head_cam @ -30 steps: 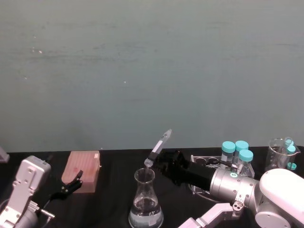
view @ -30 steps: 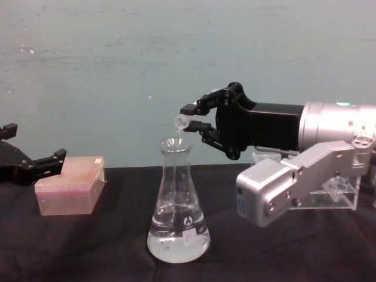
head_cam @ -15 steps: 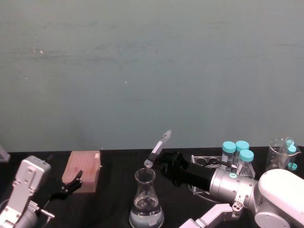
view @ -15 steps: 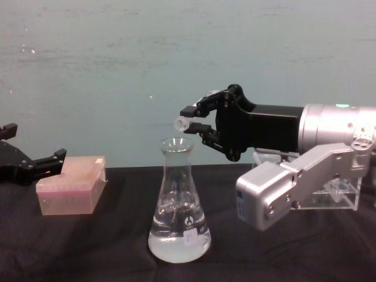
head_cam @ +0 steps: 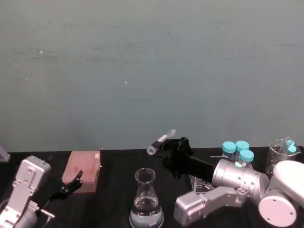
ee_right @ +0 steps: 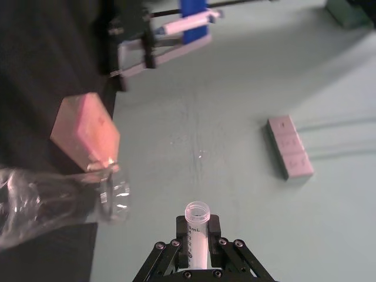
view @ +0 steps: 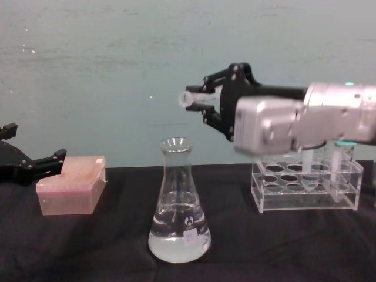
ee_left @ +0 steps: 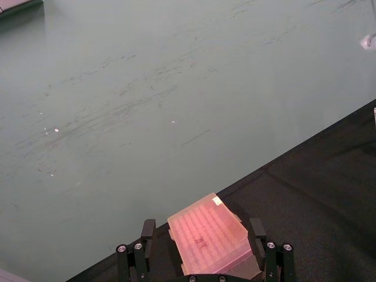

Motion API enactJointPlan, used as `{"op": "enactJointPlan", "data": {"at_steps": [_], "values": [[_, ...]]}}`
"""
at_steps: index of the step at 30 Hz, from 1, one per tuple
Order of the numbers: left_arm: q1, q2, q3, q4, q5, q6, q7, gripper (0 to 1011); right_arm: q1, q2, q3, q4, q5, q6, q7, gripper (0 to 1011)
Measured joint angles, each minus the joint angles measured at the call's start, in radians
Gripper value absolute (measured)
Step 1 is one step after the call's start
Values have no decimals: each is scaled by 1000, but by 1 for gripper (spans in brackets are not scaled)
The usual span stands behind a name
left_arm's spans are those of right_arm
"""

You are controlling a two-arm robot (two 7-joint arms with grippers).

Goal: Pour the liquid from the test tube into the beaker using one hand.

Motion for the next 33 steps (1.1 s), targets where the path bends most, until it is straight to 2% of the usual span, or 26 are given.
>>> {"op": "enactJointPlan", "data": {"at_steps": [1, 2, 3, 4, 6, 7, 10, 11, 13, 14, 18, 19, 21, 24, 27, 33], "values": [[0, 0, 0, 0, 0, 0, 0, 1000, -5, 0, 10, -8, 28, 0, 20, 190], [0, 0, 0, 0, 0, 0, 0, 1000, -16, 2, 33, -25, 87, 2, 59, 190], [0, 0, 0, 0, 0, 0, 0, 1000, -21, 2, 43, -32, 117, 4, 80, 190], [0, 0, 0, 0, 0, 0, 0, 1000, -35, 3, 66, -48, 183, 11, 121, 190], [0, 0, 0, 0, 0, 0, 0, 1000, -48, 3, 89, -64, 255, 21, 162, 190], [0, 0, 0, 0, 0, 0, 0, 1000, -65, 3, 116, -82, 333, 39, 205, 190], [0, 0, 0, 0, 0, 0, 0, 1000, -87, 1, 153, -104, 439, 71, 257, 190], [0, 0, 0, 0, 0, 0, 0, 1000, -102, -2, 177, -115, 502, 95, 287, 190], [0, 0, 0, 0, 0, 0, 0, 1000, -115, -6, 200, -124, 562, 122, 312, 190], [0, 0, 0, 0, 0, 0, 0, 1000, -130, -10, 221, -131, 614, 147, 332, 190], [0, 0, 0, 0, 0, 0, 0, 1000, -159, -18, 263, -145, 698, 194, 356, 190], [0, 0, 0, 0, 0, 0, 0, 1000, -175, -22, 283, -151, 732, 215, 360, 190], [0, 0, 0, 0, 0, 0, 0, 1000, -194, -28, 304, -160, 762, 232, 361, 190], [0, 0, 0, 0, 0, 0, 0, 1000, -239, -42, 350, -180, 829, 272, 355, 190], [0, 0, 0, 0, 0, 0, 0, 1000, -271, -55, 382, -189, 870, 305, 349, 190], [0, 0, 0, 0, 0, 0, 0, 1000, -297, -73, 420, -184, 911, 358, 345, 190]]}}
